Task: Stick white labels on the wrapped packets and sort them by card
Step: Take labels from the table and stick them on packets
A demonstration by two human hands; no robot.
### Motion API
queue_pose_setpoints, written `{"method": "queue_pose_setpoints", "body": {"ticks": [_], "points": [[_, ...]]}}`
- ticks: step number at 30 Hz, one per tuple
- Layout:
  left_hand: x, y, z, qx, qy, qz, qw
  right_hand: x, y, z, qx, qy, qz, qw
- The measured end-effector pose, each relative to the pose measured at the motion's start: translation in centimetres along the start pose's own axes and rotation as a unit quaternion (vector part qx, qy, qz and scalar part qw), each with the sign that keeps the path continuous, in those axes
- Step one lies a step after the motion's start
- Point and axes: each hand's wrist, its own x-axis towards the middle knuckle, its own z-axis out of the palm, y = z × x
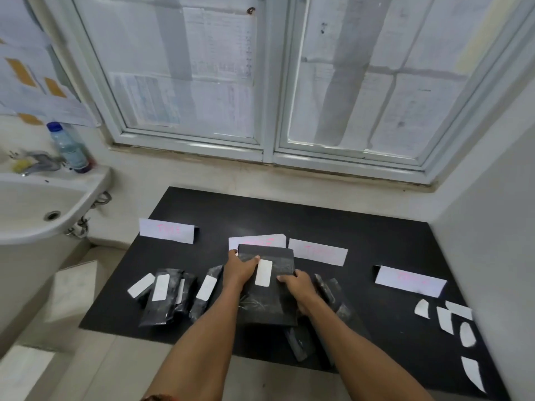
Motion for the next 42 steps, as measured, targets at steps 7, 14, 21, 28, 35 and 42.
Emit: {"method": "queue_pose_setpoints", "body": {"ticks": [7,14,21,28,35,42], "points": [[2.2,-3.7,-6.6,0.084,-0.021,-0.031,0.996,2.1,4.2,9.2,0.027,-0.062,0.099,0.993],[4.6,-6.2,-9.1,0.117,-0.004,-0.04,0.992,3.3,5.0,14.2,0.045,-0.073,0.116,0.99],[6.2,-5.8,-7.9,0.186,0.01,-0.024,0.982,3.6,3.9,13.5,-0.133,-0.01,-0.03,0.991],[5.7,-4.1,-4.1,0.258,-0.018,0.056,0.964,4.7,3.8,7.6,-0.324,0.212,-0.111,0.915],[3.8,-3.7,0.2,0.223,-0.157,-0.004,0.962,4.9,4.9,3.8,-0.364,0.176,0.038,0.914],[1.0,-3.8,3.9,0.229,-0.281,-0.097,0.927,4.8,6.0,2.3,-0.312,0.152,0.035,0.937]]}}
